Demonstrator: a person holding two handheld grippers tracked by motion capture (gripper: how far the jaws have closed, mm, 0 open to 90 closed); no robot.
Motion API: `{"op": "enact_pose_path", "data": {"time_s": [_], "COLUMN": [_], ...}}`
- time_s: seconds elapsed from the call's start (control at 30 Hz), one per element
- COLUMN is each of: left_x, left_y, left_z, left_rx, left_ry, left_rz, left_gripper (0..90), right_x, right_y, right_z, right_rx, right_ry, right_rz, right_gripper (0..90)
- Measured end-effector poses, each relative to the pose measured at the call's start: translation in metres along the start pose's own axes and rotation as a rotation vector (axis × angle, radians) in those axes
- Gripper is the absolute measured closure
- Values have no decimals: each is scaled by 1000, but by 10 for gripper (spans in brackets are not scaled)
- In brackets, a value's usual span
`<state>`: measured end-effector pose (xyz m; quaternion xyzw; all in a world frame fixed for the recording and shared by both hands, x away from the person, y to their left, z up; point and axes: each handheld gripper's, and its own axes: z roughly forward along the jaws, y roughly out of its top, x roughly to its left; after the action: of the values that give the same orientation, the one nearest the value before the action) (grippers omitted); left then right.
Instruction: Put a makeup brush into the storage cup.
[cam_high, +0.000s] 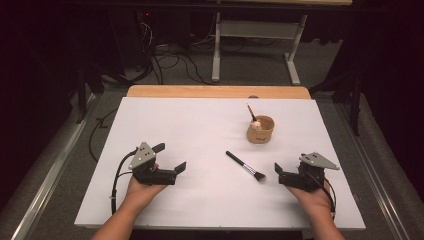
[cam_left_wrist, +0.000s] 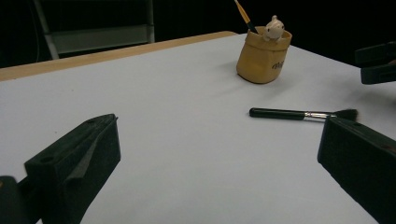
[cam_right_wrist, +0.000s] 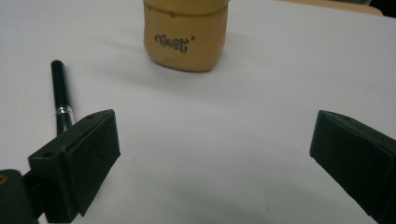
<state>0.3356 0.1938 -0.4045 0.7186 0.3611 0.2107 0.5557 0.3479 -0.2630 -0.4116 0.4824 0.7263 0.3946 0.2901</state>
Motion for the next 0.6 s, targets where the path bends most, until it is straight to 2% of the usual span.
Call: {"op": "enact_pose_path", "data": {"time_s": [0.17, 0.4, 0.6], "left_x": [1, 3, 3], "left_y": [1, 0, 0], "left_z": [-2, -2, -3], "left_rx": [-7, -3, -2], "left_ry": [5, 6, 2], "left_rz": [-6, -10, -11], "left_gripper": [0, 0, 0], "right_x": [-5, -9, -11], "right_y": [-2, -1, 4], "right_z": [7, 13, 15], "right_rx": [85, 206, 283], "right_ry": [21, 26, 33], "right_rz": [18, -2, -17], "right_gripper": [35, 35, 33]}}
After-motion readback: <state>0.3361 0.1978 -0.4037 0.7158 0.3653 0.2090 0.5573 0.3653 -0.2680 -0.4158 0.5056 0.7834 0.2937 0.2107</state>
